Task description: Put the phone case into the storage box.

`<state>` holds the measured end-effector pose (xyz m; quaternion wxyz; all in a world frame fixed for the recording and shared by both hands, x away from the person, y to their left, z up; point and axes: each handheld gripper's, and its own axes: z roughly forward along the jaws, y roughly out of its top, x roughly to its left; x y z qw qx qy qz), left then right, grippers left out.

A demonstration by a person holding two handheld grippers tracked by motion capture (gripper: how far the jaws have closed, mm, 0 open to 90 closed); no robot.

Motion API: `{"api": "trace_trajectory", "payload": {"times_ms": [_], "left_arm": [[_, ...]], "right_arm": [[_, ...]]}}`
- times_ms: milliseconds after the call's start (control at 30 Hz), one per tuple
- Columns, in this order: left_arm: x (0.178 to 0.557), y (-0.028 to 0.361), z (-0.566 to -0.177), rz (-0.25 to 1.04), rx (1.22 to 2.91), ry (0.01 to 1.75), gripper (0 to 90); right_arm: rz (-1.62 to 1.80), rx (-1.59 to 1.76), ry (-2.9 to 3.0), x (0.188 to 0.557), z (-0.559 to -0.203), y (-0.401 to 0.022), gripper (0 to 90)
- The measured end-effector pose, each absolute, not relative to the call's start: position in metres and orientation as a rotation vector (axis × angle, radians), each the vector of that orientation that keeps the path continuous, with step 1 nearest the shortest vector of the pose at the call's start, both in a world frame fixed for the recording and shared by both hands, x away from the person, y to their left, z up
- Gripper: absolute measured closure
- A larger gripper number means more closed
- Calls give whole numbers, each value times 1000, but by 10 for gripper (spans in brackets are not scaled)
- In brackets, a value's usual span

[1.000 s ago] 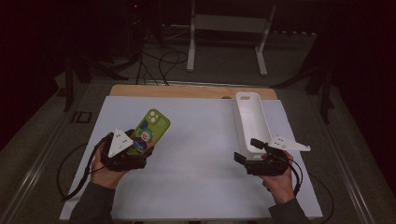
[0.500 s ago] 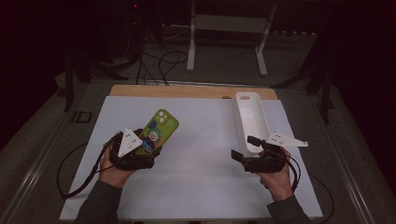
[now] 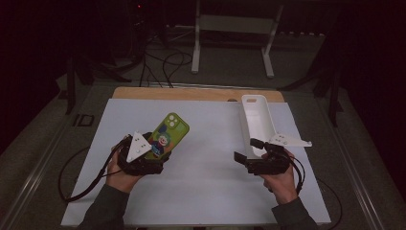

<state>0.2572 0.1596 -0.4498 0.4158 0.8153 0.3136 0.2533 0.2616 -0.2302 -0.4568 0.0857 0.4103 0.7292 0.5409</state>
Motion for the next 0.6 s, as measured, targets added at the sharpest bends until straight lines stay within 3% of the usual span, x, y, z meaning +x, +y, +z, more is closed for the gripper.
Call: {"api": "trace_trajectory", "payload": {"times_ms": [600], "left_arm": [[250, 139, -441, 654, 2050, 695, 164]], "right_arm": [[1660, 1178, 2198, 265, -447, -212, 86]]}}
